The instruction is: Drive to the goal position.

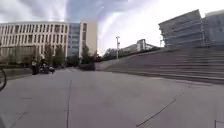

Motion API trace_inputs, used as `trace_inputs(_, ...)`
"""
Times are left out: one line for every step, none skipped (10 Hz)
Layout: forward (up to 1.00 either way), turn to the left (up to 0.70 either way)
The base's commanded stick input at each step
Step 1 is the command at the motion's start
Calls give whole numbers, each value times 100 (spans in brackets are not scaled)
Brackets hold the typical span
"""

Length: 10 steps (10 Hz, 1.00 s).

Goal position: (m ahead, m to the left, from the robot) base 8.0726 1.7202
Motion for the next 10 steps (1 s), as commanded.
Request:
trace_inputs(85, 0)
trace_inputs(85, 0)
trace_inputs(85, 0)
trace_inputs(85, 0)
trace_inputs(85, 0)
trace_inputs(85, 0)
trace_inputs(85, 6)
trace_inputs(85, 25)
trace_inputs(85, 33)
trace_inputs(85, 17)
